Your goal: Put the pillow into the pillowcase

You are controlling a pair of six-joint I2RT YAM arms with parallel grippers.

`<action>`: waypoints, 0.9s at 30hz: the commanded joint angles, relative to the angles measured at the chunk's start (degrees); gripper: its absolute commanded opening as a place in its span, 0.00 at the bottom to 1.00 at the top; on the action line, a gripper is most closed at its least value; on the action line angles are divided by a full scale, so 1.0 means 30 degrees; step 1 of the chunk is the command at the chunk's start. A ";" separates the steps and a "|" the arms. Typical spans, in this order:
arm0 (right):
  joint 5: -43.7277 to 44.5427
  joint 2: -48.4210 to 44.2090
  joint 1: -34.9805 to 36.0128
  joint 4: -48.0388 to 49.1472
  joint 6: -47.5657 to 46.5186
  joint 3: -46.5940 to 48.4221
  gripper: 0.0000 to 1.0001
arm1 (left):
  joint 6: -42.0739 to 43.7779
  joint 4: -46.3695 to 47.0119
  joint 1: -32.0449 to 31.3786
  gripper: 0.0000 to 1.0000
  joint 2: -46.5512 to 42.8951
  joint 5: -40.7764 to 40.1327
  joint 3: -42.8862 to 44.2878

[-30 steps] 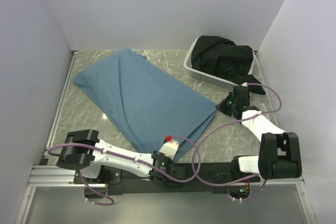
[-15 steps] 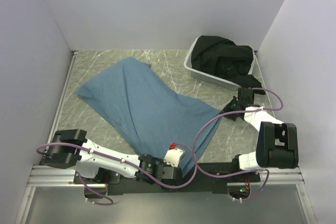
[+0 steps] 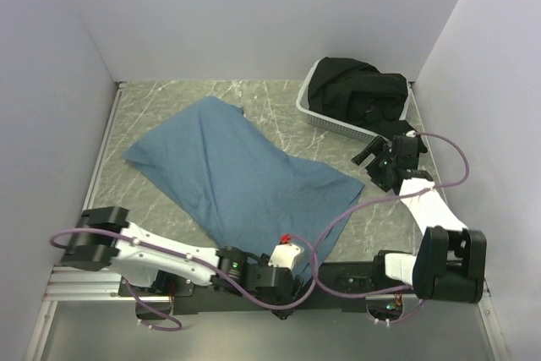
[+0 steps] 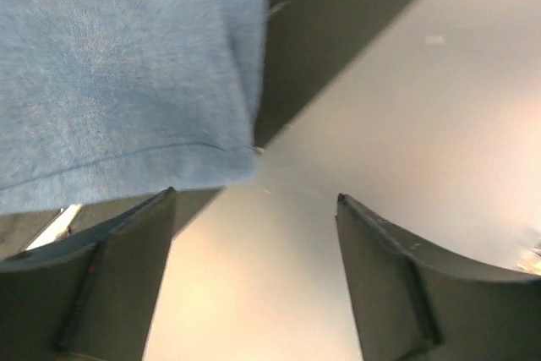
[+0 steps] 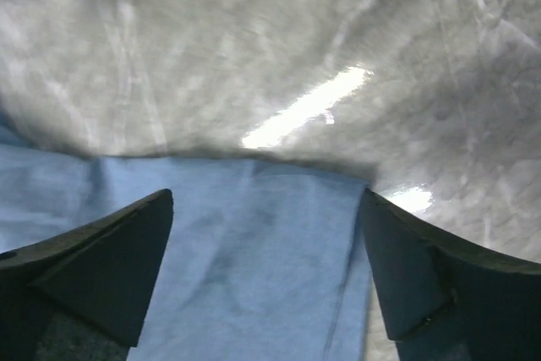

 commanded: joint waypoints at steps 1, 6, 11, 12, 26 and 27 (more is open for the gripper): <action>0.0228 -0.1976 -0.0161 -0.1122 -0.0463 0.0925 1.00 | 0.0807 -0.0132 0.0283 0.85 -0.2947 -0.1222 0.1317; 0.0106 -0.4291 0.1586 -0.1854 -0.0669 0.0632 1.00 | 0.0281 -0.2235 0.2272 0.92 -0.5411 -0.3742 0.2197; 0.2480 -0.6080 0.6628 -0.2851 -0.0055 0.1363 1.00 | 0.0074 -0.4379 0.5840 0.99 -0.8399 -0.8043 0.2814; 0.2832 -0.6315 0.7332 -0.2998 0.0033 0.1365 1.00 | 0.0394 -0.4381 0.6256 0.99 -0.8809 -0.8402 0.2785; 0.5034 -0.8659 1.1851 -0.3907 -0.0757 0.0429 1.00 | -0.1504 -0.5699 0.8487 0.99 -1.0660 -1.2799 0.1058; 0.4859 -0.8835 1.1851 -0.3878 -0.0786 0.0340 1.00 | -0.1710 -0.5758 0.8458 0.99 -1.0630 -1.2887 0.0969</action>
